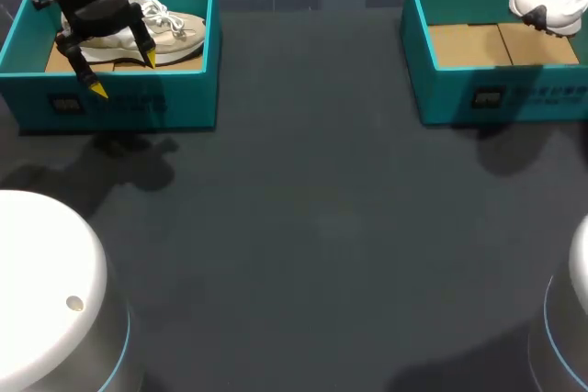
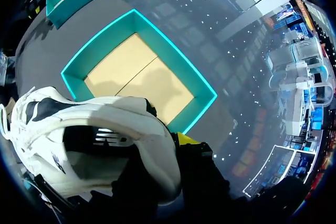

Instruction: Take the shoe out of the shoebox, open the shoe tongue, remove and reinsert the insole, then place the shoe into the shoebox

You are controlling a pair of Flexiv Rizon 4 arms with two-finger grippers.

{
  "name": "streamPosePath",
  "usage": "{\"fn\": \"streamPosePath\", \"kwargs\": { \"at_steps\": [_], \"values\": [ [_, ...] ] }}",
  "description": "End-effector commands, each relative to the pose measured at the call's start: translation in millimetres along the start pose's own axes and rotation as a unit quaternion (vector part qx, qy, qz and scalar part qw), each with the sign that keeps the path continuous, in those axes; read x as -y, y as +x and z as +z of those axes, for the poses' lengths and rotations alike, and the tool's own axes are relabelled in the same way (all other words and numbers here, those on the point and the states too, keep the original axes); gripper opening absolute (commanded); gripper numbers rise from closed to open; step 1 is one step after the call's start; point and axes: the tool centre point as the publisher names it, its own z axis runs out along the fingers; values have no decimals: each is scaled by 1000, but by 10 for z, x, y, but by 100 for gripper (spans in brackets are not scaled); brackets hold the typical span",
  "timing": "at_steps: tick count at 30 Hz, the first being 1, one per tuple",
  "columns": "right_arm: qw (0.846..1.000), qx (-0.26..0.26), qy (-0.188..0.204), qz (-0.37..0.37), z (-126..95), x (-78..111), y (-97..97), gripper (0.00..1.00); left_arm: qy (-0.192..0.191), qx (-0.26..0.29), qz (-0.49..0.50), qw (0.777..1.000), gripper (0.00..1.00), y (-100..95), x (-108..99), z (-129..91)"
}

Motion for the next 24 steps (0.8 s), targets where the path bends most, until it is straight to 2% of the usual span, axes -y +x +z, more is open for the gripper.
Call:
{"fn": "streamPosePath", "kwargs": {
  "at_steps": [1,3,4,15,24],
  "values": [
    [1000,2,-2,0,-12,19,18,0,0,-1,0,1000,100,-1,-4,2],
    [1000,2,-2,0,-12,19,18,0,0,-1,0,1000,100,-1,-4,2],
    [1000,0,16,24,-8,10,23,0,0,-1,0,1000,100,-1,-4,2],
    [986,-2,60,157,-21,-12,122,0,0,-1,0,1000,100,-1,-4,2],
    [972,20,50,230,-9,24,194,0,0,-1,0,1000,100,-1,-4,2]
  ]
}}
